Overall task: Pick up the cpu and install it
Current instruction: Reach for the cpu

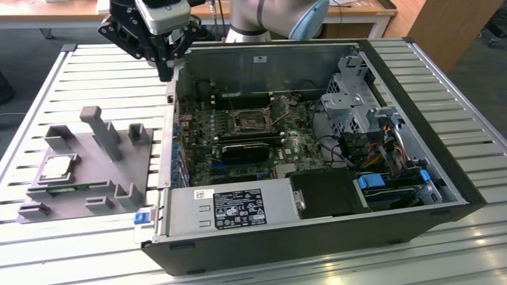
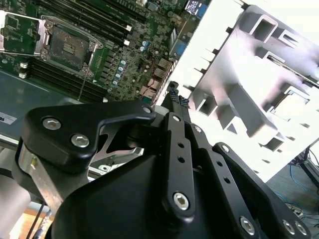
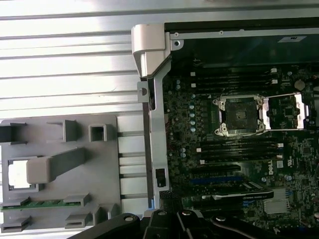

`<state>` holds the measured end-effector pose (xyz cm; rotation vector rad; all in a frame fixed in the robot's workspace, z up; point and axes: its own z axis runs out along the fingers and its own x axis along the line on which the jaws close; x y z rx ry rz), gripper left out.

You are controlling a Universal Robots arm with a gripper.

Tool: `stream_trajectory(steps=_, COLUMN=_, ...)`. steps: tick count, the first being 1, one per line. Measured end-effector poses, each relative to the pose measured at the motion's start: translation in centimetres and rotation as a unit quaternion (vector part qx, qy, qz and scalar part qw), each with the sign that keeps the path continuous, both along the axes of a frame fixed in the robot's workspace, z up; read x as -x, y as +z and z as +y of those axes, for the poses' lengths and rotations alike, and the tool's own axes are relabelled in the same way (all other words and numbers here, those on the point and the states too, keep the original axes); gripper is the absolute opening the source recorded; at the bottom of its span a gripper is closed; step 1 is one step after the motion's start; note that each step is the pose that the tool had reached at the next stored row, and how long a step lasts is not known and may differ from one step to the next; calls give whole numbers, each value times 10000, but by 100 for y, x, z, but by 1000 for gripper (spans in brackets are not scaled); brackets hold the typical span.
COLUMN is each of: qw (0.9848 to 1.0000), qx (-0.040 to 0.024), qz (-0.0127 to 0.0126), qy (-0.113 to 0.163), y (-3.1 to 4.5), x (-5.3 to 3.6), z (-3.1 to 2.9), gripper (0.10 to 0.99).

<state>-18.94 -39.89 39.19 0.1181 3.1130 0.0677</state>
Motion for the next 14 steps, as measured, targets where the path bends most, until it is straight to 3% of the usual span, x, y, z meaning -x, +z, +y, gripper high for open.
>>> stream_trajectory(steps=14, qw=10000, qx=0, qz=0, qy=0, y=-1, x=69, z=0, gripper=106)
